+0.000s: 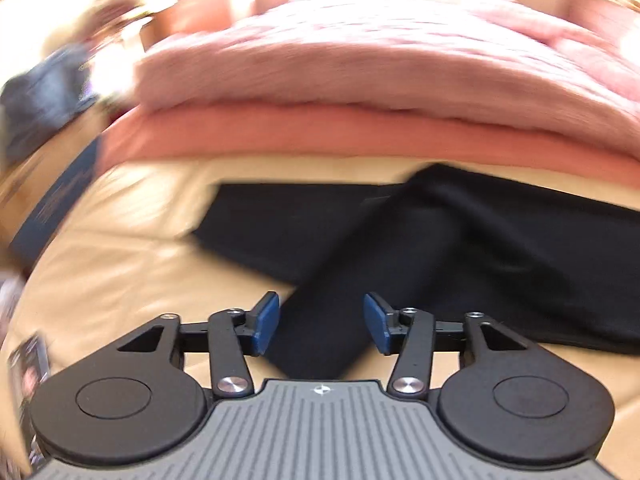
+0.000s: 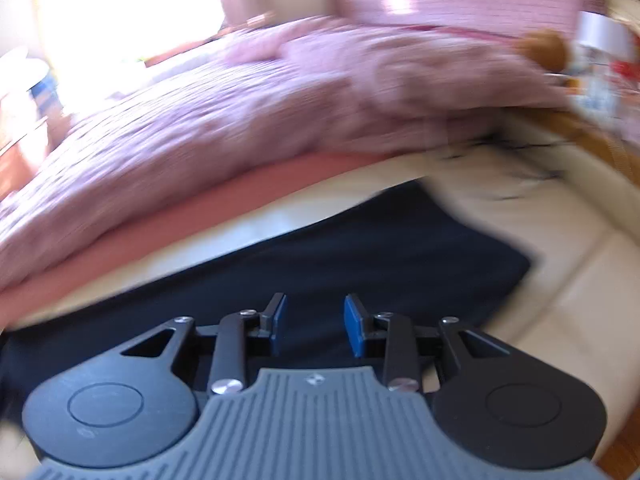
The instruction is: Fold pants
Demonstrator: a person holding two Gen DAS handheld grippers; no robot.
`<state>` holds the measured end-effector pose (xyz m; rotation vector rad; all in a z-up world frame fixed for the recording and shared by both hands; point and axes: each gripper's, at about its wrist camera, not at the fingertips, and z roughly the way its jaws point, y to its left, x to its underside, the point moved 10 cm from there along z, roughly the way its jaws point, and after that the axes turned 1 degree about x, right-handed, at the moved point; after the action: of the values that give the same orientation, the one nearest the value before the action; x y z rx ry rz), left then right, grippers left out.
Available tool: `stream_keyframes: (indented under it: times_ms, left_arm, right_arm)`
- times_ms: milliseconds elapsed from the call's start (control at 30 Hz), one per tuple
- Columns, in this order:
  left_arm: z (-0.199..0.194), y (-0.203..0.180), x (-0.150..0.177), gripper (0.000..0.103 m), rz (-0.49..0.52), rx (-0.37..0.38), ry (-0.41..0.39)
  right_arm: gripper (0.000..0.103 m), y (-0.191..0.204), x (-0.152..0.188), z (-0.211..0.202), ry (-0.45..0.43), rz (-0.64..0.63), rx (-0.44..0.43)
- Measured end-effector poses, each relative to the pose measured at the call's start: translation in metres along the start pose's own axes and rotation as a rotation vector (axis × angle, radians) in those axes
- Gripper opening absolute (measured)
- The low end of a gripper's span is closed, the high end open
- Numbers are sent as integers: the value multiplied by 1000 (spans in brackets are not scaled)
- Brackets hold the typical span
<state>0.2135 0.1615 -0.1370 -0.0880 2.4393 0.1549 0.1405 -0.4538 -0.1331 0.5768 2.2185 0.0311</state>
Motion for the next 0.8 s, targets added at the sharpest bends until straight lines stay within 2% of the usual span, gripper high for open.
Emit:
stream_keyframes:
  times_ms: [67, 133, 267, 300, 333, 400, 433, 467, 500, 567, 667, 800]
  left_arm:
    - [10, 25, 7, 64, -33, -39, 25]
    - [20, 41, 14, 67, -57, -39, 46]
    - [34, 51, 27, 67, -137, 28, 76]
    - [34, 48, 31, 63, -165, 40, 84]
    - [36, 48, 35, 54, -194, 61, 93]
    - [35, 47, 38, 44, -199, 69, 53]
    - [36, 44, 38, 32, -192, 79, 45]
    - [35, 43, 36, 12, -194, 95, 33]
    - [35, 41, 36, 5, -206, 117, 32]
    - [34, 42, 32, 2, -238, 134, 14]
    - [17, 46, 15, 1, -251, 143, -65]
    - [-20, 49, -24, 1, -206, 151, -166]
  right_arm:
    - [28, 35, 17, 1, 18, -67, -66]
    - [28, 65, 34, 3, 44, -129, -113]
    - [28, 101, 57, 10, 89, -196, -165]
    - [28, 105, 61, 13, 99, -208, -163]
    - [28, 107, 69, 17, 116, -232, -144]
    - [28, 106, 71, 20, 125, -240, -131]
    - [28, 104, 72, 23, 134, -242, -121]
    - [28, 103, 74, 26, 142, -243, -114]
    - [28, 101, 75, 28, 149, -245, -108]
    - [28, 99, 80, 31, 162, -251, -93]
    - [28, 97, 82, 38, 175, -249, -80]
    - [28, 96, 85, 41, 183, -258, -77]
